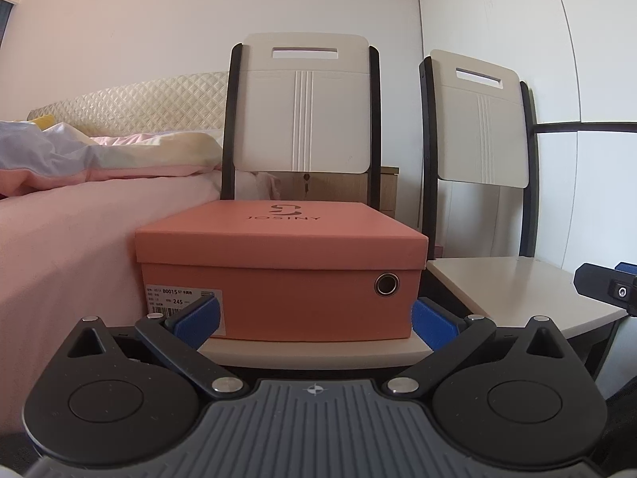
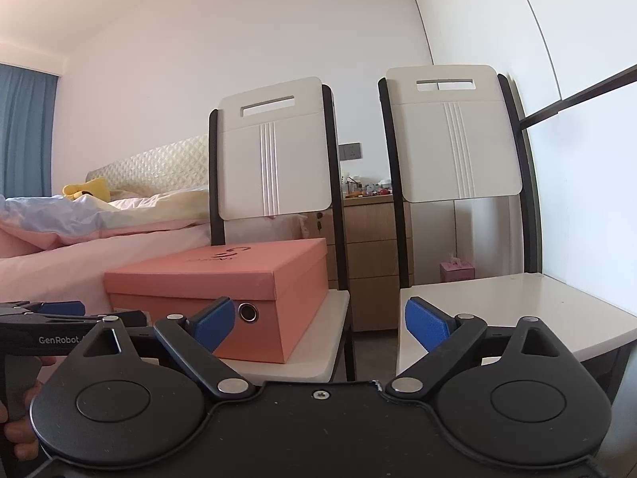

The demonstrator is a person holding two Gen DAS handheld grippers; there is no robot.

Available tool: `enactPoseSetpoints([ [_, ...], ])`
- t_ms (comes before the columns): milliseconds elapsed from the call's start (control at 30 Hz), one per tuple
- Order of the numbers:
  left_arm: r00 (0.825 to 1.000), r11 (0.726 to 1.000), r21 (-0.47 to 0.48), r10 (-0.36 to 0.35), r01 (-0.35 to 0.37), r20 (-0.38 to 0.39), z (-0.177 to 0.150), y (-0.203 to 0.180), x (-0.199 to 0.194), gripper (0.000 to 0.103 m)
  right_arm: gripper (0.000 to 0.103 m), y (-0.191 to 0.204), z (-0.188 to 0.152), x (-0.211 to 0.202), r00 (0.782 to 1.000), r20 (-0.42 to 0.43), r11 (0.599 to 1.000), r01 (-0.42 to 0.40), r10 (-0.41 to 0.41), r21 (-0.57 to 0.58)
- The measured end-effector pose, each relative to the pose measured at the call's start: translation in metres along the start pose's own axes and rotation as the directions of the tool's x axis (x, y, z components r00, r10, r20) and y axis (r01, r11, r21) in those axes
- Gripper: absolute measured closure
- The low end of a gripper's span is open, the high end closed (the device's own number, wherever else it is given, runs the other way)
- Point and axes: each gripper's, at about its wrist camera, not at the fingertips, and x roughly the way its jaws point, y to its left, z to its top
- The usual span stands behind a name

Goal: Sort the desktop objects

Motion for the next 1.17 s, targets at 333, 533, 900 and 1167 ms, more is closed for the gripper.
enactPoseSetpoints([
  [333,0.999,1.000,0.000,0.007,-0.007,0.044,0.0027,0.0017,-0.0067,0.000,0.001,0.0044,-0.0006,0.0010,1.000,0.008,1.000,-0.009,0.009,-0.015],
  [533,0.999,1.000,-0.002,0.013,-0.013,0.037,0.0018,0.0044,-0.0043,0.000,0.001,0.0053,-0.0002,0.0013,1.000,0.004,1.000,-0.004,0.004,-0.022],
  [900,0.999,1.000,0.000,0.017,-0.017,0.037,0.0013,0.0047,-0.0033,0.000,0.001,0.0040,-0.0005,0.0032,1.000,0.003,1.000,-0.003,0.003,-0.008],
  [1167,0.999,1.000,0.001,0.012,-0.013,0.041,0.0022,0.0071,-0.0039,0.000,0.001,0.0054,-0.0006,0.0058,1.000,-0.005,1.000,-0.008,0.008,-0.011],
])
